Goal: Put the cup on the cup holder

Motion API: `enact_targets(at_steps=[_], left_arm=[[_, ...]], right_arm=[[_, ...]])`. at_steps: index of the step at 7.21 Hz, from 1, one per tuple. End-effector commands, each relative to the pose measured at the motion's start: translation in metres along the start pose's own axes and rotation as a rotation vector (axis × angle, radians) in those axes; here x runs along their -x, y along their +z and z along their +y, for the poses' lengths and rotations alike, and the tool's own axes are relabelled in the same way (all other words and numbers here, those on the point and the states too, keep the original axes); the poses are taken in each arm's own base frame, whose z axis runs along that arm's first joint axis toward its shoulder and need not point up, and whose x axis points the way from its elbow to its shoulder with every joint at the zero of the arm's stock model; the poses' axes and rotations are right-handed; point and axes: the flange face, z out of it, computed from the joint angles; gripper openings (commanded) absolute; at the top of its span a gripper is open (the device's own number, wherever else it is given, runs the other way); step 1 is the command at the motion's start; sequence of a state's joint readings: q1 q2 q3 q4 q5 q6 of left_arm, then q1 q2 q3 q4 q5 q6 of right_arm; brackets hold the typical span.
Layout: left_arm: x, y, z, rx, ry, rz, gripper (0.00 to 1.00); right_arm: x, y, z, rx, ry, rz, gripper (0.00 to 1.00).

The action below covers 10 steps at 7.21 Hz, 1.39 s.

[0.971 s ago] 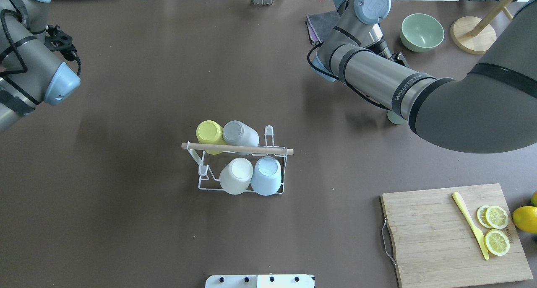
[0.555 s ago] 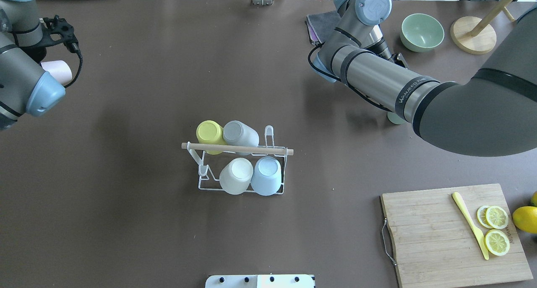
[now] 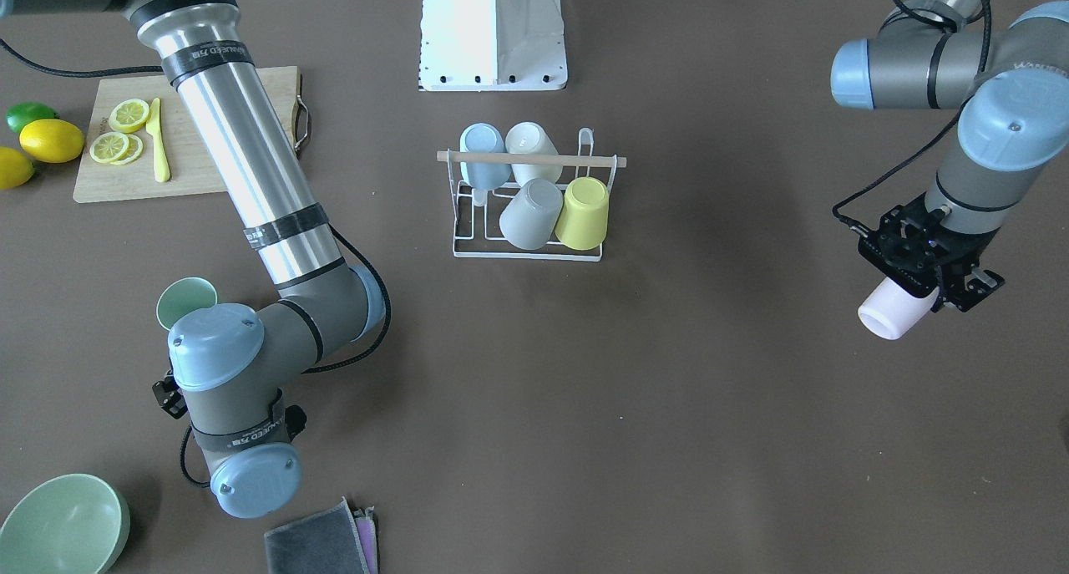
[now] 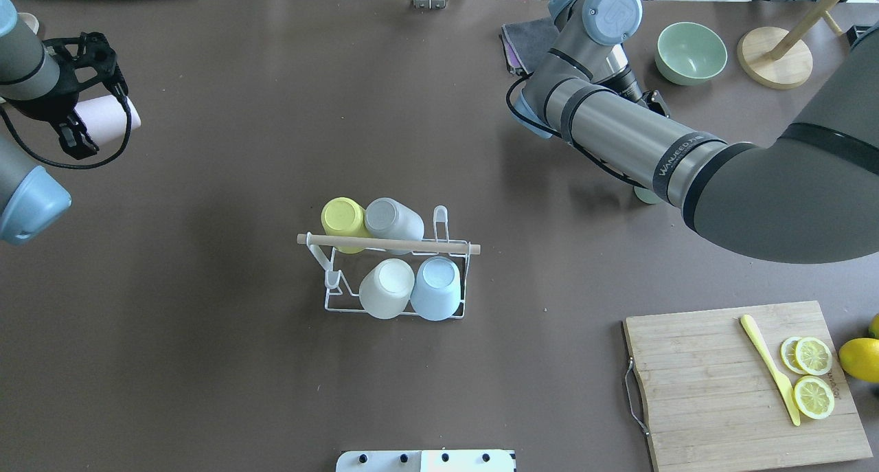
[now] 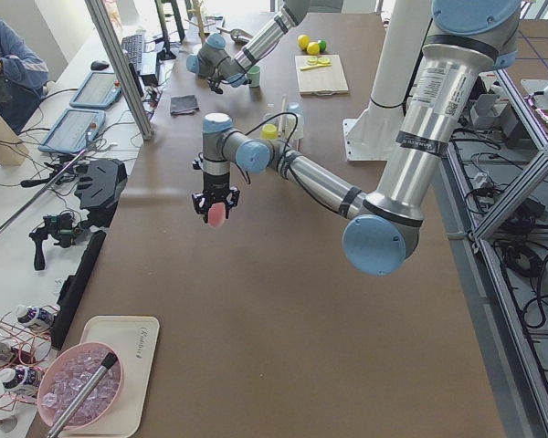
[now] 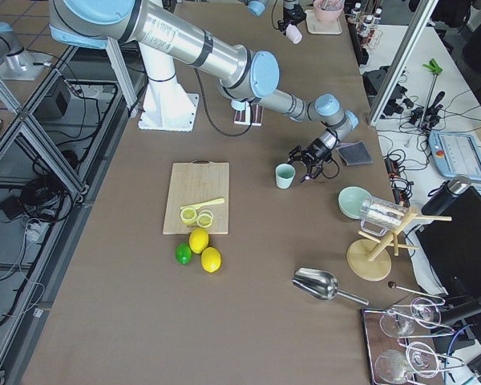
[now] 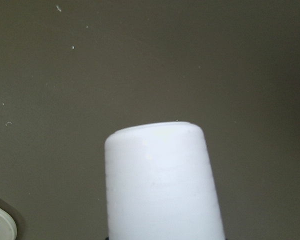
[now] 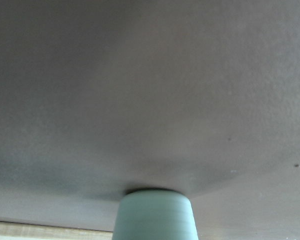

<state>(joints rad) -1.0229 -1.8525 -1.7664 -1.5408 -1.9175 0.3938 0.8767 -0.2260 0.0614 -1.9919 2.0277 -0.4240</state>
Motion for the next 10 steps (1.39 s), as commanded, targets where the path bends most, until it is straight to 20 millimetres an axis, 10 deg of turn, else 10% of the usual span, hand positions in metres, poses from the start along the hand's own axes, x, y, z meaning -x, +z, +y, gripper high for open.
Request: enact_targets(at_steps=[1,6,10], left_arm=[[-0.037,-0.031,0.003,-0.181,0.048,-0.049,0.55],[-0.107,-0.116,-0.016,-0.644,-0.083,-0.104,0.55],[-0.187,-0.126,-0.005,-1.092,-0.149,-0.119,0.56]], right_arm=[[0.000,0.002,0.001,0.009,0.001,-0.002,1.00],[0.002,0.012,0.001,0.010,0.000,-0.005,1.00],[0.001,0.025,-0.001,0.011,-0.004,-0.003,1.00]])
